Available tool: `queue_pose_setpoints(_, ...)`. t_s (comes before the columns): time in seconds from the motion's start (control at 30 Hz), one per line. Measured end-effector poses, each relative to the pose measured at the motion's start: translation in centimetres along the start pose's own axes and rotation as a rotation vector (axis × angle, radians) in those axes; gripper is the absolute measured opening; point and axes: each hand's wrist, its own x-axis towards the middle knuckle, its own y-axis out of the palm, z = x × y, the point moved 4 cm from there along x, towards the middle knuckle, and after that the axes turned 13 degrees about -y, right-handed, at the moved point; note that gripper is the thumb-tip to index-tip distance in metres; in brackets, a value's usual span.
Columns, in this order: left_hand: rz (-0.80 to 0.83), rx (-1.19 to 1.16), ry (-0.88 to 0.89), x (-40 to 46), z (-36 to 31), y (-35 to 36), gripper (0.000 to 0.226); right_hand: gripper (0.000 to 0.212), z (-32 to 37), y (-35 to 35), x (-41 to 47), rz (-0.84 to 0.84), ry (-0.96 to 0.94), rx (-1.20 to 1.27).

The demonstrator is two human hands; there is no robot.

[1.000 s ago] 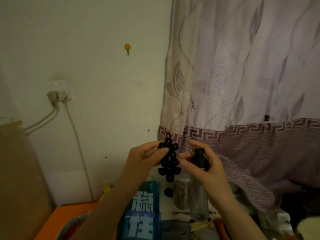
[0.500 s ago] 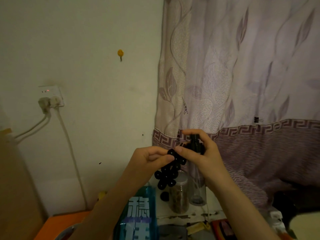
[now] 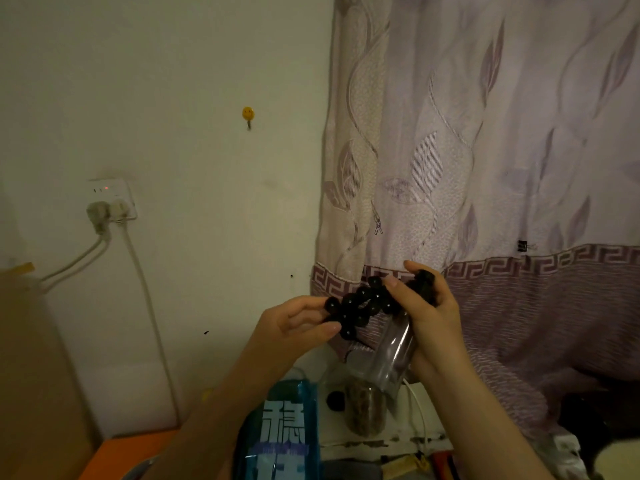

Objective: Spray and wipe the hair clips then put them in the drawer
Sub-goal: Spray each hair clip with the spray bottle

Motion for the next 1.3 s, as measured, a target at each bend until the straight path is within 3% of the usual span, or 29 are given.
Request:
queue_pose_setpoints(0.2,0.013,-0.080,-0.050,0.1,0.2,-0.2,0.042,0.039,-0.3,-0.2,0.1,-0.021,0.009,0.020)
queue_pose_setpoints(0.37,0.027,-0.225,-0.060,0.3,0.1,-0.1,0.037,0.051,-0.5,-0.7,0.2,-0.005,-0.024,-0.051)
queue_pose_setpoints(0.6,-0.024,-0.302,-0.033,0.4,-0.7,-1.2,0.049,0.044,1.0,-1.7,0.2,-0.026,-0.213,-0.222)
queue_pose_setpoints(1.03,-0.138,-0.336,0.088,1.5,-3.8,-2.9,0.044,0.031,5.8,2.5,0.2,0.400,-0.522,-0.482)
queue_pose_setpoints(1.3,-0.128,-0.331,0.106,1.4,-4.4,-2.3,0.047,0.027,6.2,3.7,-0.1,0.410,-0.649,-0.655)
